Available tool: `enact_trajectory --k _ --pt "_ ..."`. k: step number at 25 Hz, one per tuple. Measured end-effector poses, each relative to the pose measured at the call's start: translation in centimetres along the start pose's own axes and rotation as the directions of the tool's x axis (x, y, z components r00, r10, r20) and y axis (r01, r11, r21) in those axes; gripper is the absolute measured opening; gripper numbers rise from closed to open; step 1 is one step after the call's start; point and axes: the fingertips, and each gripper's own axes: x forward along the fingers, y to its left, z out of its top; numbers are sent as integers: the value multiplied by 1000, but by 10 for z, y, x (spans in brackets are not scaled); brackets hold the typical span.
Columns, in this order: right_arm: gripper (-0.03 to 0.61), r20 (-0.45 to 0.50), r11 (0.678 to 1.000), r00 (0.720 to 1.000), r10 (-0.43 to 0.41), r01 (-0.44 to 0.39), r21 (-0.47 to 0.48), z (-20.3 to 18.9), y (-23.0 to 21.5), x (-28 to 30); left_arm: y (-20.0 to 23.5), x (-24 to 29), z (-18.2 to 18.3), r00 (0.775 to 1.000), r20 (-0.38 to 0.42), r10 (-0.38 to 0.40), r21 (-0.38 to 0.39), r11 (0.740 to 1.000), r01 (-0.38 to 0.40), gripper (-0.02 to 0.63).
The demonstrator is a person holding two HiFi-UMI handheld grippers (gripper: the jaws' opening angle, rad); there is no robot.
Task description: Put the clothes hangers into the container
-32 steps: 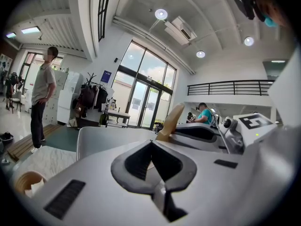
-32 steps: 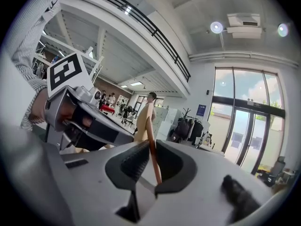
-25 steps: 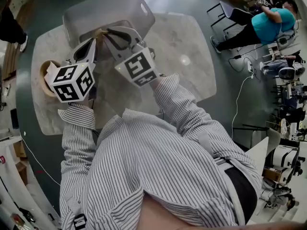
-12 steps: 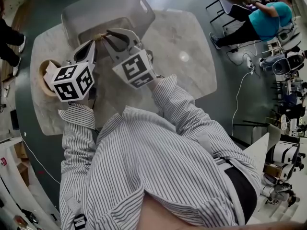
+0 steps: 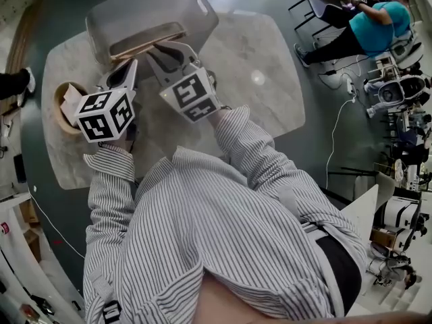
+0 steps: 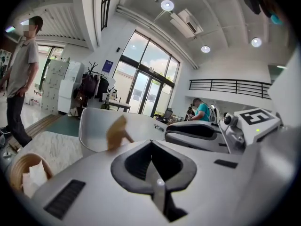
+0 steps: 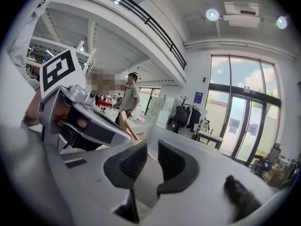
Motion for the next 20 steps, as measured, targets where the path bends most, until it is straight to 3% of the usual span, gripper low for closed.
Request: enact_trajectory --k 12,17,20 --pt "61 -5 1000 1000 -1 1 28 -3 4 -9 -4 -5 -5 1000 -3 -7 9 1000 7 11" --pt "61 39 991 999 30 -35 132 8 7 -16 -7 -9 -4 1000 2 -19 12 1000 19 11" --pt "61 40 994 999 21 -25 105 12 4 -20 -10 -10 -3 999 6 -34 13 999 34 11"
